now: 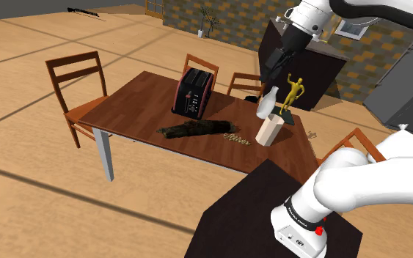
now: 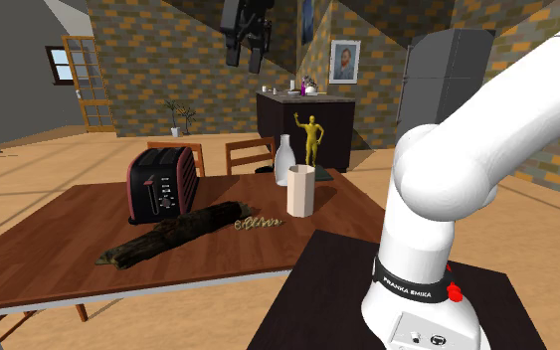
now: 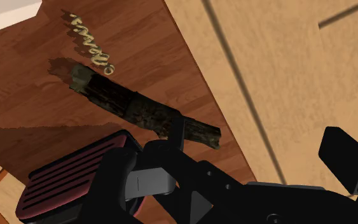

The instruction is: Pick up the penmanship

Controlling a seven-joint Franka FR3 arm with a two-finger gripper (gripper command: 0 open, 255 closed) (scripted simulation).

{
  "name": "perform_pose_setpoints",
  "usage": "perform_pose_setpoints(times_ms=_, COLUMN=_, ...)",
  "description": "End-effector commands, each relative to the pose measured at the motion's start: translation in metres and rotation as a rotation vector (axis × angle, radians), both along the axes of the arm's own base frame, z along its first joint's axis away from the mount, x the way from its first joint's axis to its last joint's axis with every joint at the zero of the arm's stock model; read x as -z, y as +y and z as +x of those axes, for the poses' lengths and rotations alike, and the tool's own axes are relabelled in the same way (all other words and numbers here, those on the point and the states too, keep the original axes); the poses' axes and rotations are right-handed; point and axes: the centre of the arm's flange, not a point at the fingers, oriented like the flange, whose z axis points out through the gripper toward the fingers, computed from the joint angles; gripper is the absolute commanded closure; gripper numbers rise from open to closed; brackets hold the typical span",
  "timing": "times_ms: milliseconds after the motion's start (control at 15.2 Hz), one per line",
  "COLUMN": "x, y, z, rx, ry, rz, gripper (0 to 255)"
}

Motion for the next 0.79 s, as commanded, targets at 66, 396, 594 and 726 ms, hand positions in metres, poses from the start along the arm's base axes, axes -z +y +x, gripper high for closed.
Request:
perform_pose_setpoints(times_ms=66, x=0.011, y=-0.005, z=0.003, rx=-0.006, ry=0.003, rz=-0.004, gripper=0)
perform_pose_setpoints(times_ms=396, x=0.069, y=-0.032, z=0.019, rx=-0.036, ry=0.017, rz=-0.022, gripper=0)
perform_pose_setpoints(times_ms=594, x=0.103, y=-0.049, z=0.028, rx=-0.054, ry=0.026, rz=-0.033, gripper=0)
perform_pose_setpoints(times_ms=726, x=0.125, y=-0.060, z=0.035, rx=-0.066, ry=0.032, rz=-0.040, gripper=0)
